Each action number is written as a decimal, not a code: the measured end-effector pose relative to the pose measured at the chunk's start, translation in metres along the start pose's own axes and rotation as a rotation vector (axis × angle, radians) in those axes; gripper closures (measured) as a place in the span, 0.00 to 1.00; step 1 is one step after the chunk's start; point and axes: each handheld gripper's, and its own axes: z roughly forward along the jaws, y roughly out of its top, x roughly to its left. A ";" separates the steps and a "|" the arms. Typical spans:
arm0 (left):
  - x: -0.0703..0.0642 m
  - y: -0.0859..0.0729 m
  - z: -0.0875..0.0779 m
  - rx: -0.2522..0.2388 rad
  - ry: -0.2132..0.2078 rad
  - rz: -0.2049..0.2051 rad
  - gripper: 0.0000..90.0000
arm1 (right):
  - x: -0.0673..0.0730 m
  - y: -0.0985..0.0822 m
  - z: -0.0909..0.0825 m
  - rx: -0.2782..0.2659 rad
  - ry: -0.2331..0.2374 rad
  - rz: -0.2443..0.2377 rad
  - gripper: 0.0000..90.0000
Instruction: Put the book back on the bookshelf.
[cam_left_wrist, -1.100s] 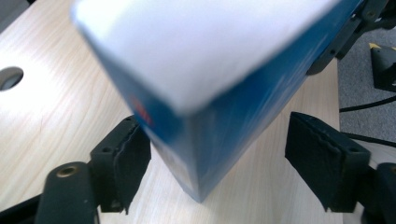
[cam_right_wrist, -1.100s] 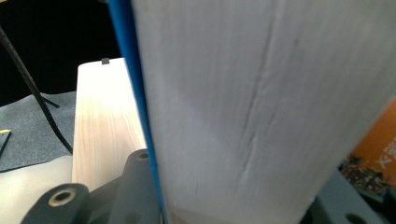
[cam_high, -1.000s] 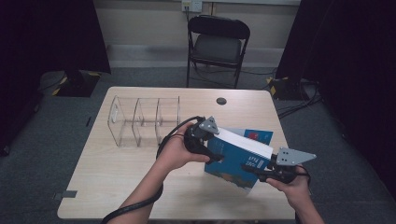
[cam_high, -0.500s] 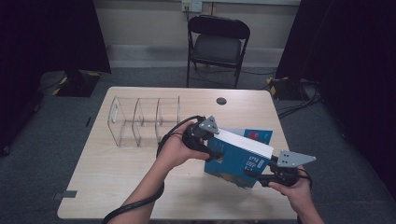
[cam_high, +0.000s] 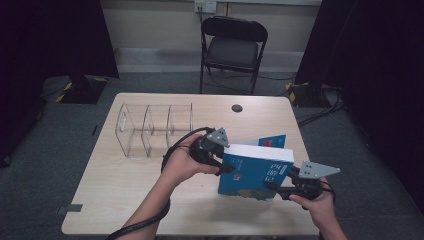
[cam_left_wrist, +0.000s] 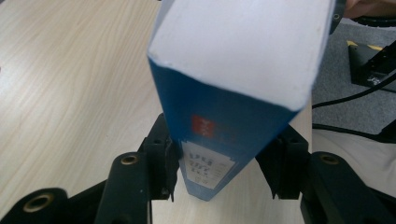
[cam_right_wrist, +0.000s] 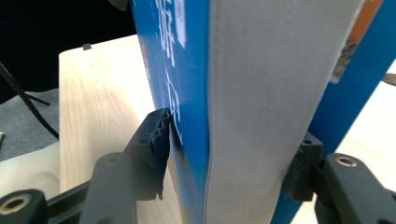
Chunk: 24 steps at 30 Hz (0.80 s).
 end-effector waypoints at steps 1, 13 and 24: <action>0.000 0.001 0.000 0.006 0.003 0.003 0.58 | 0.000 0.000 0.000 0.002 0.000 -0.001 0.48; -0.001 0.013 0.006 0.034 0.013 0.010 0.53 | -0.002 -0.011 0.002 0.011 -0.007 0.024 0.48; -0.015 0.020 0.001 0.118 -0.023 -0.031 0.67 | -0.005 -0.017 0.001 0.011 -0.047 0.026 0.39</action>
